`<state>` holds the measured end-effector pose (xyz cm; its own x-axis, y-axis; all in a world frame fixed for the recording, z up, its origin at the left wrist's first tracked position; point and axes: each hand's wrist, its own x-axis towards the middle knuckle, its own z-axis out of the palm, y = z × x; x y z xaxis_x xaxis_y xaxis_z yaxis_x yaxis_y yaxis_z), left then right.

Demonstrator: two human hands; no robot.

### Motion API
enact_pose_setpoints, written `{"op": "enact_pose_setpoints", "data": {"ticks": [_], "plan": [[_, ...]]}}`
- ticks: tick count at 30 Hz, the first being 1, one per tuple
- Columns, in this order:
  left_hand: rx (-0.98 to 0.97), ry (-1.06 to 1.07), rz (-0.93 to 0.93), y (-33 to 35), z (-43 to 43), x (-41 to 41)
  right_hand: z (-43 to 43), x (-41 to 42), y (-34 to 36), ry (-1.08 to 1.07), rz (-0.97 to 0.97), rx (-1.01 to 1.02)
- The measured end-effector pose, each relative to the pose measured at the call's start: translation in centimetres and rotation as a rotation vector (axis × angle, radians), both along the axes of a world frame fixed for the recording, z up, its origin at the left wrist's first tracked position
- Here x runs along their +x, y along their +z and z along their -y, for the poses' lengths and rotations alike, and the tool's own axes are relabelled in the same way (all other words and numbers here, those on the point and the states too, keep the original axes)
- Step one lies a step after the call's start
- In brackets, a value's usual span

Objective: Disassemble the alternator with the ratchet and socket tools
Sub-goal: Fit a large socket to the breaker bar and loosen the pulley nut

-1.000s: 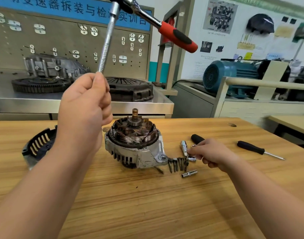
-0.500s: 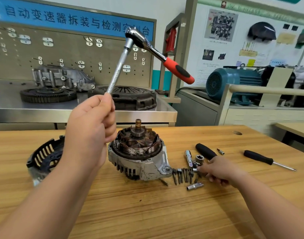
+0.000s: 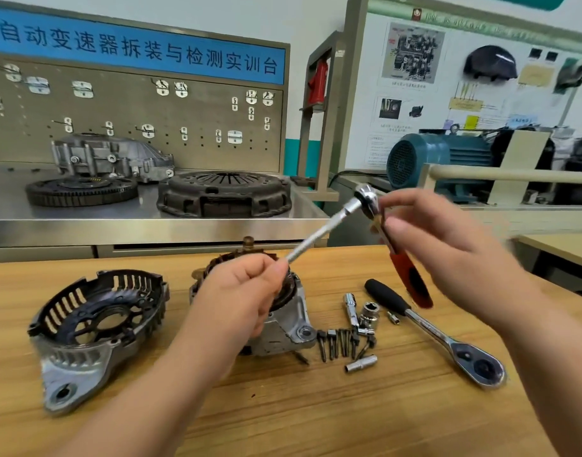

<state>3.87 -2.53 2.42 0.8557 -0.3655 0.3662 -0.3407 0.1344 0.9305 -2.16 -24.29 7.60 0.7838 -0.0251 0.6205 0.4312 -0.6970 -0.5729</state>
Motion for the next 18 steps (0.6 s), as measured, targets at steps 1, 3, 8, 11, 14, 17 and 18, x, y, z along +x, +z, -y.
{"op": "enact_pose_setpoints", "data": {"ticks": [1,3,8,11,14,17,18], "plan": [[0.024,-0.01,-0.016,-0.4,0.4,-0.1,-0.1,0.1,-0.1,0.051,-0.073,0.028],[0.048,-0.048,-0.057,-1.0,1.0,-0.4,0.1,0.4,-0.7,0.135,-0.186,0.2],[0.082,-0.152,-0.064,-1.2,1.1,-0.6,2.2,0.3,-1.8,0.556,-0.595,0.818],[0.087,-0.209,-0.085,-1.1,0.8,-0.1,3.2,0.2,-2.9,0.833,-0.694,0.976],[0.125,-0.243,-0.084,-0.8,0.4,0.4,3.1,0.1,-3.5,0.874,-0.714,1.068],[0.194,-0.283,-0.062,-0.6,0.2,0.6,3.3,0.0,-4.3,0.961,-0.752,1.128],[0.215,-0.296,-0.054,-0.5,0.1,0.6,3.7,0.0,-4.5,1.038,-0.79,1.158]]}}
